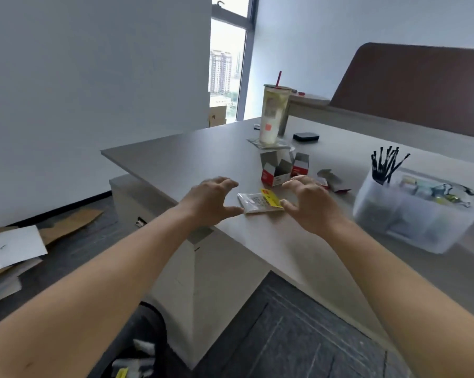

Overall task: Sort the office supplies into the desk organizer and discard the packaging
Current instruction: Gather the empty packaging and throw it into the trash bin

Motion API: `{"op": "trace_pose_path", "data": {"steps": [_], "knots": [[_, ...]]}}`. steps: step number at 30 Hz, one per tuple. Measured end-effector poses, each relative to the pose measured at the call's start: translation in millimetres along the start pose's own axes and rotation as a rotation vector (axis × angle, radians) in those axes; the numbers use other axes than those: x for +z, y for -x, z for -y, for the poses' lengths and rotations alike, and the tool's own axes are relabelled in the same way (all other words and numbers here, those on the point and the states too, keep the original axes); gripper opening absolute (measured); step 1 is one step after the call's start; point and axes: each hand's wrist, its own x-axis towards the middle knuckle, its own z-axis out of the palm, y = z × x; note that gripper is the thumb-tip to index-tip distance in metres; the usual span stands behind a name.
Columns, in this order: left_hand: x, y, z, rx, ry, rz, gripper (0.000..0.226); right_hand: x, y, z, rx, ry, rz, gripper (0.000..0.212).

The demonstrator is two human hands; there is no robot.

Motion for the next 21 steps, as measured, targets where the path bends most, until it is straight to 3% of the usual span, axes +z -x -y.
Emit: {"op": "trace_pose_path", "data": {"steps": [5,9,16,21], "knots": [[19.7,-45.3,-21.7,0.035,0.080,0.091,0.077,7.1,-26.2,-50.4,0.118,-0.001,-0.002,0.047],[30.6,-68.0,-27.0,0.069,0.051,0.145,0.075,19.7,-48.3,-73.1,0.185,-0.010,0.019,0.052],[34.4,-76.2,-9.8,0.094,0.148,0.004,0.065,30.9,-73.9,-93.4,0.266,-0.003,0.025,0.054],[30.5,-71.8,-1.8,0.054,0.133,-0.092,0.064,29.6,-66.7,-85.8,0.207,-0.046,-0.041,0.052]]}}
